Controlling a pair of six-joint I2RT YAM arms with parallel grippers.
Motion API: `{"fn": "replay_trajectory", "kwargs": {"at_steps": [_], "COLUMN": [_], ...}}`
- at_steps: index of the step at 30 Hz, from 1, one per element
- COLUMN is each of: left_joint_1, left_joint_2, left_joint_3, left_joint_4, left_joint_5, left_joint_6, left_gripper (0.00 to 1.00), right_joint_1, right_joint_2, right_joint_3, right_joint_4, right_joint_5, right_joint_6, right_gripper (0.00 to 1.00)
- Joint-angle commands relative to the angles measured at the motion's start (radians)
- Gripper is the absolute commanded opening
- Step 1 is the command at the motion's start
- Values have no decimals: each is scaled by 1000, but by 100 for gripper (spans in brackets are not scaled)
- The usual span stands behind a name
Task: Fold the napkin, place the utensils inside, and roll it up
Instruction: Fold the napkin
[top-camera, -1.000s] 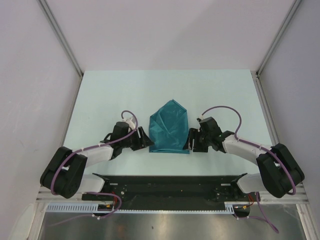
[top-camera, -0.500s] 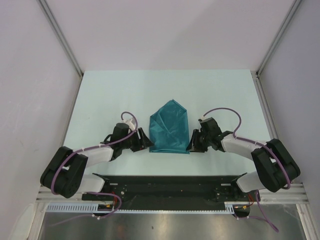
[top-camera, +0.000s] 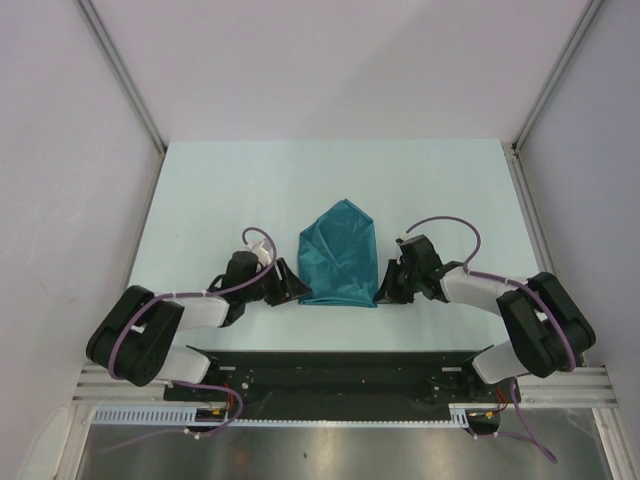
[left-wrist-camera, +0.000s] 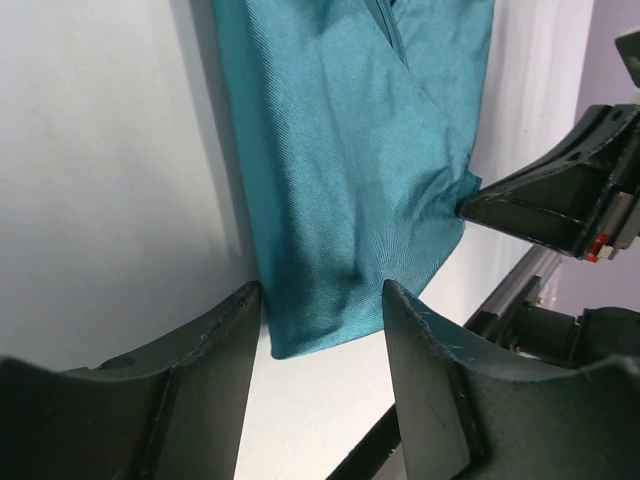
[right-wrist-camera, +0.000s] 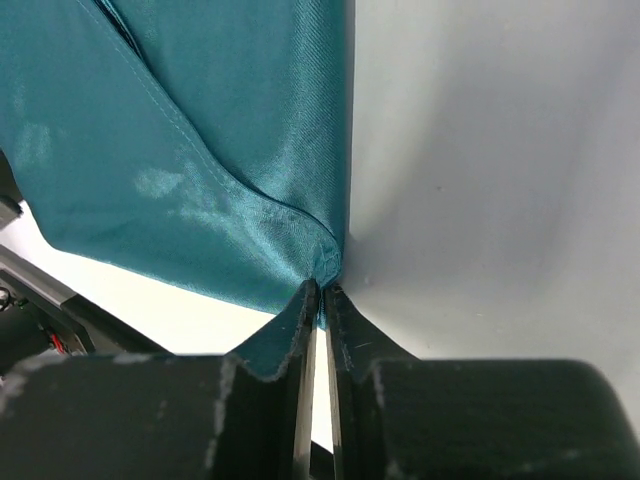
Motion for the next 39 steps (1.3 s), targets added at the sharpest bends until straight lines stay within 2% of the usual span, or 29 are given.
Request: {"fn": "replay_trajectory", "kwargs": {"at_steps": [1, 7, 14, 18, 21, 26, 27, 29, 30, 31, 33, 34, 37, 39], "left_joint_1": [-32, -47, -47, -47, -47, -47, -46, -46, -44, -44, -43, -41, -20, -8], "left_joint_2": [34, 50, 87, 115, 130, 135, 133, 124, 121, 112, 103, 97, 92, 95], "left_joint_3": [-51, -85, -48, -31, -25, 1, 7, 36, 47, 58, 93, 107, 138, 145], "left_joint_4": [63, 98, 104, 101, 99, 66, 52, -1, -23, -46, -109, -127, -175, -180], "left_joint_5": [33, 19, -7, -9, -3, 8, 7, 7, 8, 8, 14, 17, 48, 83], "left_joint_6": [-55, -78, -75, -78, -75, -73, -70, -61, -58, -55, -43, -36, -27, -33], "left_gripper": [57, 52, 48, 36, 32, 13, 10, 1, 0, 0, 0, 0, 0, 0], "right_joint_1": [-2, -2, -2, -3, -3, -3, -3, -3, -3, -2, 14, 29, 113, 197], "right_joint_2": [35, 38, 44, 41, 43, 38, 25, 0, -17, -64, -120, -181, -270, -289], "right_joint_3": [-1, 5, 8, 10, 10, 19, 22, 45, 56, 68, 105, 116, 142, 146], "right_joint_4": [-4, -2, 1, -2, -4, -11, -16, -54, -73, -90, -133, -142, -139, -102], "right_joint_5": [28, 33, 37, 42, 45, 48, 51, 65, 88, 103, 160, 183, 289, 356], "right_joint_6": [0, 1, -2, -5, -9, -22, -35, -54, -86, -101, -161, -188, -286, -328], "right_gripper": [11, 11, 11, 11, 11, 13, 15, 26, 32, 43, 54, 63, 75, 77]}}
